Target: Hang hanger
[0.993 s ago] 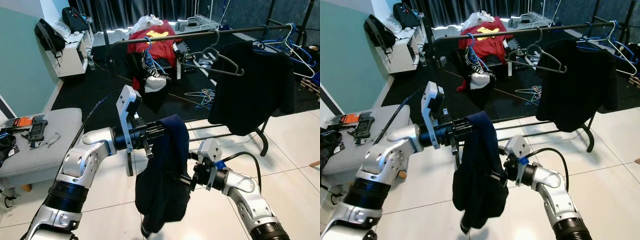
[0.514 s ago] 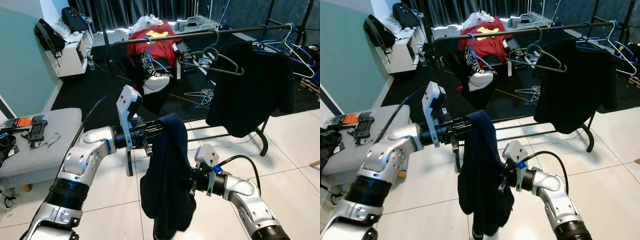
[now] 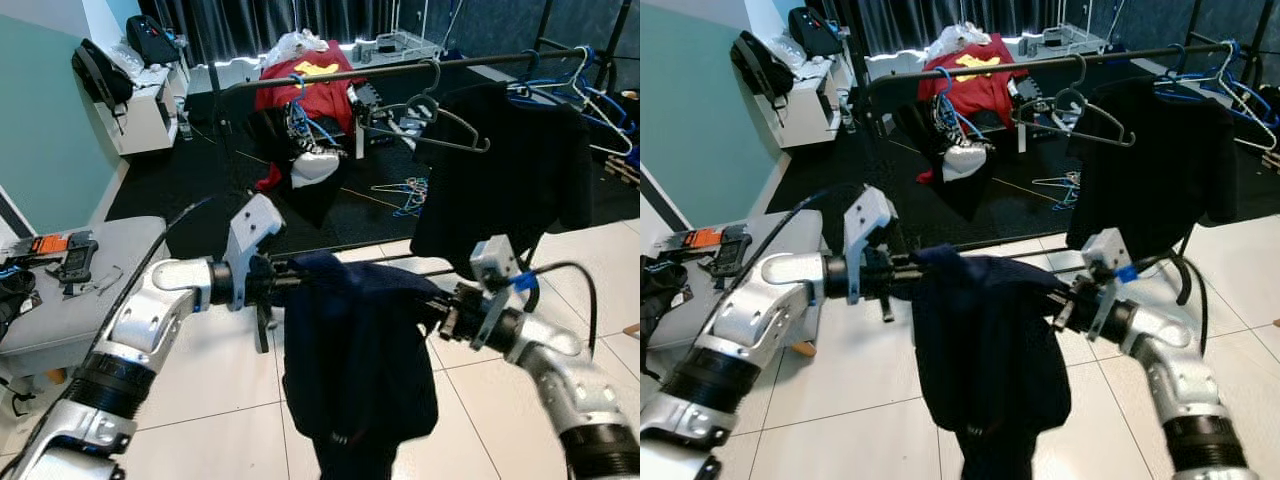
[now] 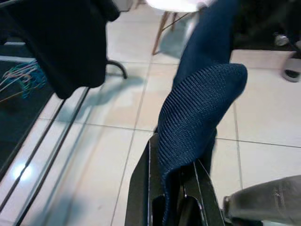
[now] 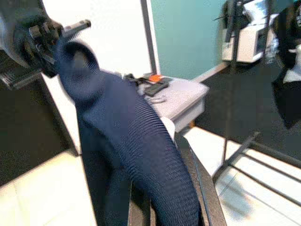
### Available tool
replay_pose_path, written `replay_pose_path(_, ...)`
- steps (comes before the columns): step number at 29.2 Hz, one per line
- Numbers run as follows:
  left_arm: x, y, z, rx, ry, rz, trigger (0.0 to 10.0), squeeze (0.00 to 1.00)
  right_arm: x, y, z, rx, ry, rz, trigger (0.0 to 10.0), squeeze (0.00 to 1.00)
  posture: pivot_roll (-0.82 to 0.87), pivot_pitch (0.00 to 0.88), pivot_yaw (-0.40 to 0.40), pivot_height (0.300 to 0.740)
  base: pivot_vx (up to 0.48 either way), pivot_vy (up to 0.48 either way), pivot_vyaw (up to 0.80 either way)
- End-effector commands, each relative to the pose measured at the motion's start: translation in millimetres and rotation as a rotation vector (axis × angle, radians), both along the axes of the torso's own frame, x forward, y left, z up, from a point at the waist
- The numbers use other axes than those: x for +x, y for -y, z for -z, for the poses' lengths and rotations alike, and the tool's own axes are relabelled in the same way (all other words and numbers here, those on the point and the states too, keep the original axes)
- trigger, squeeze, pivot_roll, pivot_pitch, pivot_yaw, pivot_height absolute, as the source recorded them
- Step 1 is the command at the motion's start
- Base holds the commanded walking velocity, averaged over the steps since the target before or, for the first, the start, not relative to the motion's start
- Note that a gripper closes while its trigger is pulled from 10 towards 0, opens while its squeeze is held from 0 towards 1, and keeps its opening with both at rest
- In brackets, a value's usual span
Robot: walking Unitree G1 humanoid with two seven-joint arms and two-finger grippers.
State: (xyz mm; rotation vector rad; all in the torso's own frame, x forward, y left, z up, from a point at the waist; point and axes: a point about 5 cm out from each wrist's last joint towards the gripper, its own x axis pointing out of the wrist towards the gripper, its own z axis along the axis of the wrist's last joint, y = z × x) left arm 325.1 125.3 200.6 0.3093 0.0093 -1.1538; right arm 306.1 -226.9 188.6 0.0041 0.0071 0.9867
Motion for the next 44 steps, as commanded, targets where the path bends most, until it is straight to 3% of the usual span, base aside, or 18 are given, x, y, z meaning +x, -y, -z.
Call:
replay_pose_path(1,-0.5,-12.1,3,0.046,-0.008,-0.026,0.0,0.0,-0.4,4.0,-18,0.037,0.042,-0.023,0.0,0.0,-0.05,0.038,0.097,0.74,0.0,0.0,0.0)
replay_pose_path(4,-2.9,-9.1,0,0.036,-0.009,0.003,0.0,0.0,-1.9,-0.4,-25,0.014,0.01,-0.117,0.0,0.0,-0.05,0.037,0.101,0.74,0.0,0.0,0.0)
replay_pose_path(7,-2.9,-9.1,0,0.036,-0.009,0.003,0.0,0.0,-1.9,-0.4,-25,0.014,0.01,-0.117,0.0,0.0,-0.05,0.037,0.101,0.74,0.0,0.0,0.0)
replay_pose_path(11,-12.6,8.3,2,0.007,-0.011,0.079,0.0,0.0,-3.3,-16.5,-29,-0.052,-0.03,-0.268,0.0,0.0,-0.05,0.037,0.094,0.74,0.0,0.0,0.0)
replay_pose_path(18,-13.5,8.7,7,-0.001,-0.022,0.06,0.0,0.0,0.7,-21.2,-40,-0.042,-0.033,-0.318,0.0,0.0,-0.05,0.035,0.087,0.74,0.0,0.0,0.0)
replay_pose_path(19,-11.8,8.4,6,-0.019,-0.028,0.044,10.0,1.0,1.9,-21.5,-43,-0.038,-0.032,-0.324,0.0,0.0,-0.05,0.039,0.081,0.74,0.0,0.0,0.0)
replay_pose_path(31,-17.4,0.0,2,-0.064,-0.036,0.005,10.0,1.0,4.3,-21.5,-46,-0.032,-0.064,-0.376,0.0,0.0,-0.05,0.043,0.064,0.74,0.0,0.0,0.0)
replay_pose_path(35,-25.1,2.5,0,-0.143,-0.072,0.038,10.0,1.0,5.0,-20.0,-51,0.001,-0.1,-0.418,0.0,0.0,-0.05,0.048,0.062,0.74,0.0,0.0,0.0)
replay_pose_path(36,-26.7,5.2,-1,-0.175,-0.083,0.047,10.0,0.63,4.9,-19.4,-51,-0.008,-0.108,-0.429,0.0,0.0,-0.05,0.049,0.058,0.74,0.0,0.0,0.0)
replay_pose_path(37,-26.7,5.2,-1,-0.175,-0.083,0.047,10.0,0.63,4.9,-19.4,-51,-0.008,-0.108,-0.429,0.0,0.0,-0.05,0.049,0.058,0.74,0.0,0.0,0.0)
replay_pose_path(38,-27.5,8.2,-2,-0.216,-0.089,0.051,10.0,0.0,4.7,-19.0,-51,-0.015,-0.117,-0.439,0.0,0.0,-0.06,0.048,0.056,0.74,0.0,0.0,0.0)
replay_pose_path(44,-24.5,19.9,-4,-0.32,-0.07,0.011,10.0,0.0,1.3,-20.1,-51,-0.035,-0.153,-0.486,0.0,0.0,-0.06,0.049,0.056,0.74,0.0,0.0,0.0)
